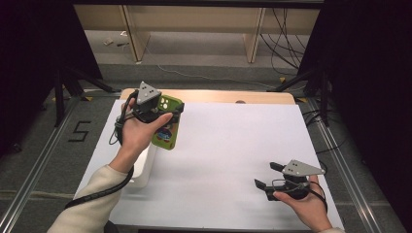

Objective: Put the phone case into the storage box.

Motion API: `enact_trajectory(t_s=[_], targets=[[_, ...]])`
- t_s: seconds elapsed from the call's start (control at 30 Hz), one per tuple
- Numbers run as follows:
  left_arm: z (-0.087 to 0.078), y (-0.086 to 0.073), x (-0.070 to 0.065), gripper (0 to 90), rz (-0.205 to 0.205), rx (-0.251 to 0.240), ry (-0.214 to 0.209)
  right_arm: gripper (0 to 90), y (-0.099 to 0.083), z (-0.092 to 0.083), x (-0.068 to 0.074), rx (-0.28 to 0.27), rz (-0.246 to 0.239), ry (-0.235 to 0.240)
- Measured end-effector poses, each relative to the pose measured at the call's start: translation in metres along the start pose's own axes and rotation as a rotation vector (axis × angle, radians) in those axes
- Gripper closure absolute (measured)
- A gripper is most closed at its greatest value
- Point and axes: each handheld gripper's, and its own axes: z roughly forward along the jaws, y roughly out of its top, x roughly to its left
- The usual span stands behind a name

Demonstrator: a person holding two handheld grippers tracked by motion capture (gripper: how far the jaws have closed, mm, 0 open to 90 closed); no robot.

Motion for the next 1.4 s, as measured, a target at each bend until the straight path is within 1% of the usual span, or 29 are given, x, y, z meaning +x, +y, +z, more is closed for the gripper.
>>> enact_trajectory(t_s=[0.67,0.87,1.4], targets=[[-0.005,0.003,0.010,16.4,-0.008,-0.012,0.025,16.4,0.000,0.000,0.000,0.001,-0.002,-0.001],[-0.006,0.003,0.014,16.4,-0.016,-0.016,0.034,16.4,0.000,0.000,0.000,0.001,-0.002,-0.001],[-0.009,0.005,0.025,16.4,-0.026,-0.026,0.065,16.4,0.000,0.000,0.000,0.001,-0.001,0.000]])
